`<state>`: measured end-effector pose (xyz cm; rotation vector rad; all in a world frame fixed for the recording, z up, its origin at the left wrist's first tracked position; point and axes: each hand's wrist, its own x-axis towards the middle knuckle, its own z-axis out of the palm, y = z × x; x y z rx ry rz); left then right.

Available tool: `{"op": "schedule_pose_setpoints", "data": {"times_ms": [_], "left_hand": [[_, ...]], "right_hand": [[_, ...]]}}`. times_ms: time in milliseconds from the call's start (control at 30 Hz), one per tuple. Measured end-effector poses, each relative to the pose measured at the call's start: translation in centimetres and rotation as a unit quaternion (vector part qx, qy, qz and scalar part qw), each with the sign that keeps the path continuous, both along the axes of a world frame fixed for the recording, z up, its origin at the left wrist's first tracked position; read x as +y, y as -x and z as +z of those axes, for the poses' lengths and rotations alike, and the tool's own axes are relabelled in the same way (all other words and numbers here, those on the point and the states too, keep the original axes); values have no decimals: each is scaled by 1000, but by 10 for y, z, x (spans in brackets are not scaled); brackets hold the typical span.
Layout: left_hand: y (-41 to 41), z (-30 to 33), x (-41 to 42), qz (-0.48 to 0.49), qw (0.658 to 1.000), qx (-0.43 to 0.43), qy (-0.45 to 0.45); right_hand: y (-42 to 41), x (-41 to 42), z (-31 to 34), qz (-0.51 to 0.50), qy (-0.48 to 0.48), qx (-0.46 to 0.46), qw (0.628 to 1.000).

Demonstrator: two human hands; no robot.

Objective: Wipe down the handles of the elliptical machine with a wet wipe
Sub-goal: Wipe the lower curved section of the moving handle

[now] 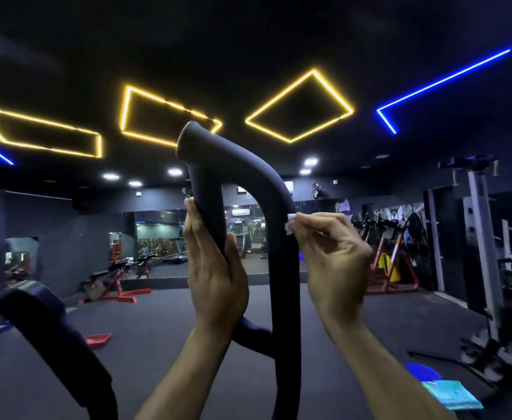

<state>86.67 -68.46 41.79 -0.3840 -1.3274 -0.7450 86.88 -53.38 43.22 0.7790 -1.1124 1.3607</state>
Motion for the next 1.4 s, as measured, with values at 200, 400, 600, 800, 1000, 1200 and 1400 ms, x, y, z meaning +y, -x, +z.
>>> {"op": "schedule_pose_setpoints", "data": {"times_ms": [200, 400, 600, 800, 1000, 1200, 1400], "left_hand": [[4, 0, -1, 14, 1000, -3, 3], [5, 0, -1, 17, 1000, 1, 17], [8, -2, -2, 21, 1000, 7, 18], [8, -3, -2, 25, 1000, 6, 16], [7, -3, -1, 23, 1000, 3, 13], [10, -5, -3, 23, 1000, 5, 20], [10, -4, -4, 26, 999, 6, 22]], "right_hand": [[6, 13, -30, -51, -87, 27, 995], [5, 2, -29, -23, -32, 2, 999], [9, 6, -41, 56, -1, -76, 996], [5, 3, -60, -70, -59, 14, 996], [8, 1, -60, 31, 7, -98, 995], [15, 4, -86, -21, -38, -45, 998], [5, -5, -89, -24, -20, -62, 998]]}}
